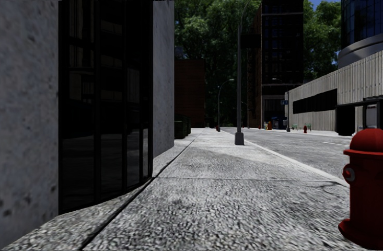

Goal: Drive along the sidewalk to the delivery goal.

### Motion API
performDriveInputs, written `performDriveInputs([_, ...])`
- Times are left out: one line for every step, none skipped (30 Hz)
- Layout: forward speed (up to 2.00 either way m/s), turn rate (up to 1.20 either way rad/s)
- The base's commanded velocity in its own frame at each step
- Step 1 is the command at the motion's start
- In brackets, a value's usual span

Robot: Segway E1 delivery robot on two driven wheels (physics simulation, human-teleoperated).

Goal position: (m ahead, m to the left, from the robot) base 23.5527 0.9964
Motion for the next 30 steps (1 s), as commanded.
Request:
performDriveInputs([2.00,-0.52])
performDriveInputs([2.00,-0.52])
performDriveInputs([2.00,-0.52])
performDriveInputs([2.00,-0.48])
performDriveInputs([2.00,-0.48])
performDriveInputs([2.00,0.00])
performDriveInputs([2.00,0.00])
performDriveInputs([2.00,0.00])
performDriveInputs([2.00,0.00])
performDriveInputs([2.00,0.00])
performDriveInputs([2.00,0.00])
performDriveInputs([2.00,0.00])
performDriveInputs([2.00,0.00])
performDriveInputs([2.00,0.00])
performDriveInputs([2.00,0.00])
performDriveInputs([2.00,0.00])
performDriveInputs([2.00,0.00])
performDriveInputs([2.00,0.00])
performDriveInputs([2.00,0.00])
performDriveInputs([2.00,0.00])
performDriveInputs([2.00,0.00])
performDriveInputs([2.00,0.00])
performDriveInputs([2.00,0.00])
performDriveInputs([2.00,0.00])
performDriveInputs([2.00,0.00])
performDriveInputs([2.00,0.00])
performDriveInputs([2.00,0.00])
performDriveInputs([2.00,0.00])
performDriveInputs([2.00,0.00])
performDriveInputs([2.00,0.00])
